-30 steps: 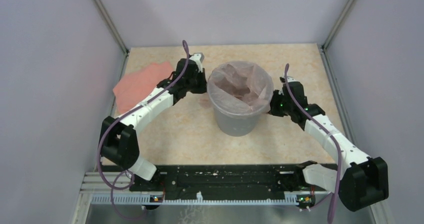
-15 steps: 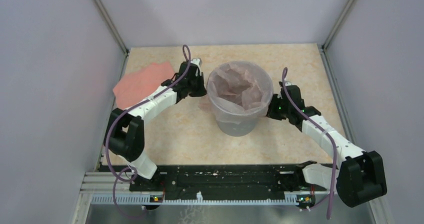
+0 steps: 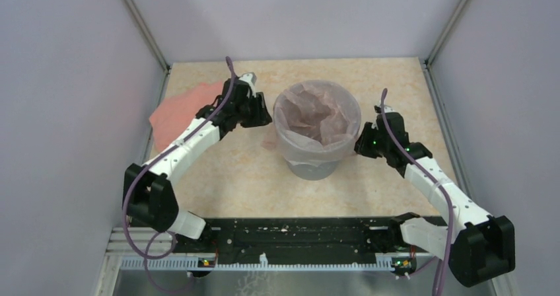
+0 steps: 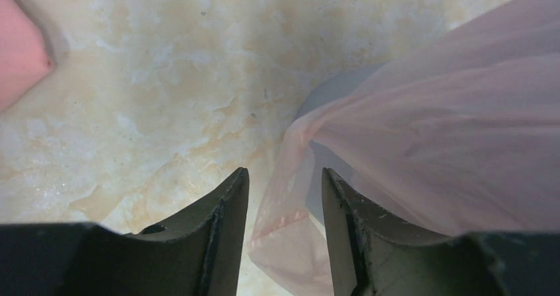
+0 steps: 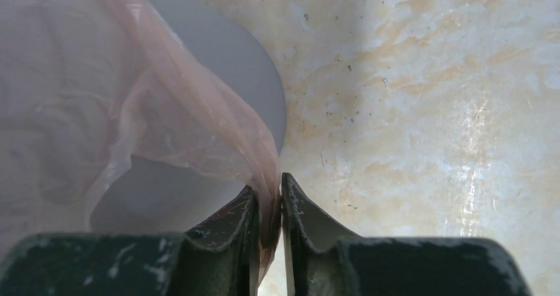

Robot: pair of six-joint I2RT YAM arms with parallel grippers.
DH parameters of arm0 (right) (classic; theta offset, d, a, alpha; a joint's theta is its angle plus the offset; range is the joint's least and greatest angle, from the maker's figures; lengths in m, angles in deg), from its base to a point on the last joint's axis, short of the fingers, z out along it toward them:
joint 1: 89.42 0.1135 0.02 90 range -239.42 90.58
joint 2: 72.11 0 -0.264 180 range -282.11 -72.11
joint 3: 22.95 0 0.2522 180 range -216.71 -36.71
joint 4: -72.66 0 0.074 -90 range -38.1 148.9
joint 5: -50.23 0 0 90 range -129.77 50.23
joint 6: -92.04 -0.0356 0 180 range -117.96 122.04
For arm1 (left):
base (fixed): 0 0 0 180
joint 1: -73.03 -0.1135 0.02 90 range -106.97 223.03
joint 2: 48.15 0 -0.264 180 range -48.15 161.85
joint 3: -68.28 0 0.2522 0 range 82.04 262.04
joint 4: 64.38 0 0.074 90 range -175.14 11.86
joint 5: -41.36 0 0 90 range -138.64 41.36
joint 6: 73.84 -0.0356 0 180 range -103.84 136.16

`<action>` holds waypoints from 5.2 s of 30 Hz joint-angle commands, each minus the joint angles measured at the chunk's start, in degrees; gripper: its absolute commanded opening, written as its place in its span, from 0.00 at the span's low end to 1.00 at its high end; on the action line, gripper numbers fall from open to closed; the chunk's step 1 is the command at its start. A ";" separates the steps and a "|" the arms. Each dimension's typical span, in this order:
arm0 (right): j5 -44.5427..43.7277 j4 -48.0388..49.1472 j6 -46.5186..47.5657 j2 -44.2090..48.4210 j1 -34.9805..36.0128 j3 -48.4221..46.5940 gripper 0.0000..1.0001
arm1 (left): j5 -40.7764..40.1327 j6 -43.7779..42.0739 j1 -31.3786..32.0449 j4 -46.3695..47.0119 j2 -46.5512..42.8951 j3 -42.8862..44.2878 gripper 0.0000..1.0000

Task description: Put the trash bags into the trash bin

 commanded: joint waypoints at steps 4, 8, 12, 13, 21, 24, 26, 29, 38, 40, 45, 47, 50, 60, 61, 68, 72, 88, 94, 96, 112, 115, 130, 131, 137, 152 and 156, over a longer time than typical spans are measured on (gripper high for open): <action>-1.38 -2.59 -0.40 3.42 -0.49 -4.66 0.34 | -0.07 1.32 -0.87 -1.78 -6.40 -3.08 0.56; -5.26 -6.28 -0.23 5.61 -0.49 -6.16 0.54 | 2.17 2.33 -1.10 -0.61 -7.27 -6.43 0.60; -7.39 -6.73 0.44 6.49 -0.47 -7.23 0.58 | 5.82 3.58 -1.90 1.31 -7.25 -8.83 0.61; -6.68 -6.31 0.67 5.88 -0.75 -7.61 0.58 | 6.72 4.01 -2.18 1.93 -7.19 -9.26 0.61; 4.33 1.93 -0.56 0.01 -3.76 -7.15 0.46 | 14.92 8.95 -3.94 8.29 -6.18 -13.61 0.62; 7.37 5.15 -1.94 -1.44 -4.62 -5.93 0.39 | 17.53 10.98 -4.26 10.60 -5.55 -15.30 0.62; 7.73 6.07 -2.30 -2.67 -4.83 -5.71 0.37 | 19.04 12.36 -4.32 11.56 -4.79 -15.88 0.62; 8.38 7.56 -2.52 -3.44 -4.97 -4.79 0.33 | 21.24 14.67 -4.36 14.04 -4.07 -17.38 0.62; 9.96 9.99 -3.19 -4.45 -6.14 -1.55 0.20 | 23.11 19.24 -4.41 20.20 -2.69 -21.11 0.37; 10.38 10.44 -3.20 -4.79 -6.72 -1.07 0.12 | 22.88 18.70 -4.41 20.10 -1.52 -21.00 0.21; 9.64 10.46 -2.45 -6.02 -8.31 -0.45 0.00 | 18.68 14.90 -4.41 16.63 1.04 -19.10 0.00; 8.68 10.09 -1.94 -6.86 -8.91 -0.47 0.00 | 16.51 13.15 -4.32 14.90 1.98 -18.47 0.00; 8.73 10.88 -1.92 -7.95 -9.51 0.00 0.00 | 14.35 11.47 -4.32 13.96 3.00 -18.46 0.00; 6.69 10.47 -1.43 -8.11 -9.70 1.10 0.00 | 11.07 9.43 -4.32 12.32 5.56 -18.35 0.00; 6.56 9.83 -1.28 -7.69 -9.65 0.72 0.00 | 11.09 9.36 -4.36 12.28 5.60 -18.23 0.00; 5.62 5.49 -1.60 -1.71 -9.69 -0.83 0.51 | 11.08 9.22 -4.33 11.89 5.18 -17.63 0.00; 11.22 8.03 -3.26 -2.71 -9.76 0.72 0.53 | 11.49 9.27 -4.32 12.04 5.30 -17.51 0.00; 22.98 16.05 -9.78 -2.84 -11.04 8.51 0.57 | 12.36 9.21 -4.32 12.50 5.37 -17.68 0.00; 26.30 20.75 -12.85 -4.36 -11.21 11.18 0.52 | 12.56 9.38 -4.31 12.54 5.44 -17.56 0.00; 26.87 22.52 -14.12 -4.54 -11.29 12.14 0.47 | 12.43 9.29 -4.36 12.47 5.49 -17.56 0.00; 2.85 14.00 -3.79 -9.38 -11.79 7.32 0.00 | 9.59 7.31 -4.35 10.41 7.59 -16.42 0.00; -3.59 14.46 -2.39 -12.33 -11.82 6.62 0.00 | 8.37 6.81 -4.32 10.14 9.04 -16.09 0.00; -22.25 15.99 -1.85 -15.47 -15.17 6.92 0.00 | 3.79 4.31 -9.68 8.21 13.48 -14.86 0.00; -22.98 15.97 -2.07 -15.53 -15.25 6.76 0.00 | 3.85 4.23 -10.10 8.30 13.51 -15.02 0.00; -27.83 12.50 -1.00 -17.41 -15.26 4.08 0.00 | 4.63 4.30 -12.01 8.66 12.46 -15.57 0.00; -45.15 4.90 0.89 -22.89 -2.23 -1.44 0.00 | 6.95 3.91 -12.07 7.76 8.47 -14.01 0.01; -48.58 2.35 -0.92 -28.30 -0.86 -3.58 0.00 | 7.00 3.54 -12.13 7.30 8.38 -13.60 0.01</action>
